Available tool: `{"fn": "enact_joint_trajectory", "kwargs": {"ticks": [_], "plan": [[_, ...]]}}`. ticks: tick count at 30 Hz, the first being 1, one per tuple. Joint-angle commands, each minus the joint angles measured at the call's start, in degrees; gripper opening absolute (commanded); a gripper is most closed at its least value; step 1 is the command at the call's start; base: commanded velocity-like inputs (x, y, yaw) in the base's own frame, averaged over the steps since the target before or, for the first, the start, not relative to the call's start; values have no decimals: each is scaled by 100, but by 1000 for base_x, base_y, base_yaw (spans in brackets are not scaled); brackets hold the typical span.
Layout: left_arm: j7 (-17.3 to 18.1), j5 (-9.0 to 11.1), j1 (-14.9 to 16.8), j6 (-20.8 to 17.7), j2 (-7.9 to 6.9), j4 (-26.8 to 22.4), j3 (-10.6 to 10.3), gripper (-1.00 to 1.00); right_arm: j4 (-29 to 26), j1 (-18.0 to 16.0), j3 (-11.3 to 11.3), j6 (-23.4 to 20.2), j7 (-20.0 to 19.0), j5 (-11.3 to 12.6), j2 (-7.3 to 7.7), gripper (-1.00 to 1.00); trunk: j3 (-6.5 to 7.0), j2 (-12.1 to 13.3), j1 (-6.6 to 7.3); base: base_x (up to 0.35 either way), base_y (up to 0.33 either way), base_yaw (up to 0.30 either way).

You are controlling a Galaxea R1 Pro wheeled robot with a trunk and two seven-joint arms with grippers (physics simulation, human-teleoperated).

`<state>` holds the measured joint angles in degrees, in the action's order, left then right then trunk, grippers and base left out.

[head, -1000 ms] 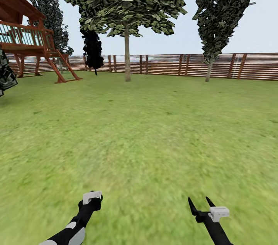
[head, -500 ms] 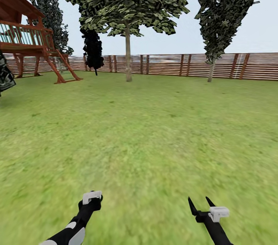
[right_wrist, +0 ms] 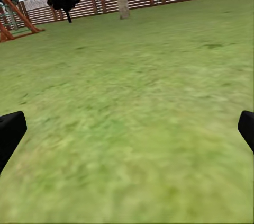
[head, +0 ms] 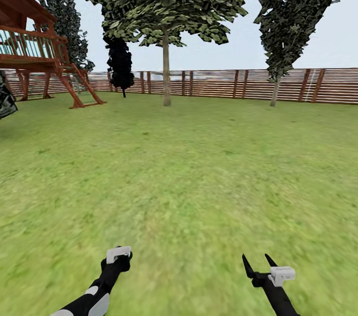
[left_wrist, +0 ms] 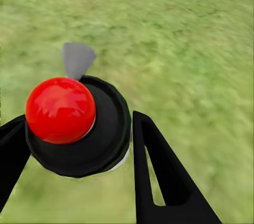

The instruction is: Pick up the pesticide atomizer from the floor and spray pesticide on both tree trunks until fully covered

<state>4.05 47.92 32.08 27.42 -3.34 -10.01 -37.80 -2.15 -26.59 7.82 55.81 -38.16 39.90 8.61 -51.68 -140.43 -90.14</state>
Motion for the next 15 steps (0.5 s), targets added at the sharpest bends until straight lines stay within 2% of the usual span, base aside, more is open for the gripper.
{"fn": "enact_joint_trajectory", "kwargs": {"ticks": [1, 15], "plan": [[-1, -2, 0, 0, 0, -1, 0, -100, -1, 0, 0, 0, 1, 0, 0, 100, 0, 0, 0, 315, 168, 0], [-2, -2, 0, 0, 0, -1, 0, -100, -1, -2, 0, 0, 2, 0, 0, 100, 0, 0, 0, 315, 168, 0]]}}
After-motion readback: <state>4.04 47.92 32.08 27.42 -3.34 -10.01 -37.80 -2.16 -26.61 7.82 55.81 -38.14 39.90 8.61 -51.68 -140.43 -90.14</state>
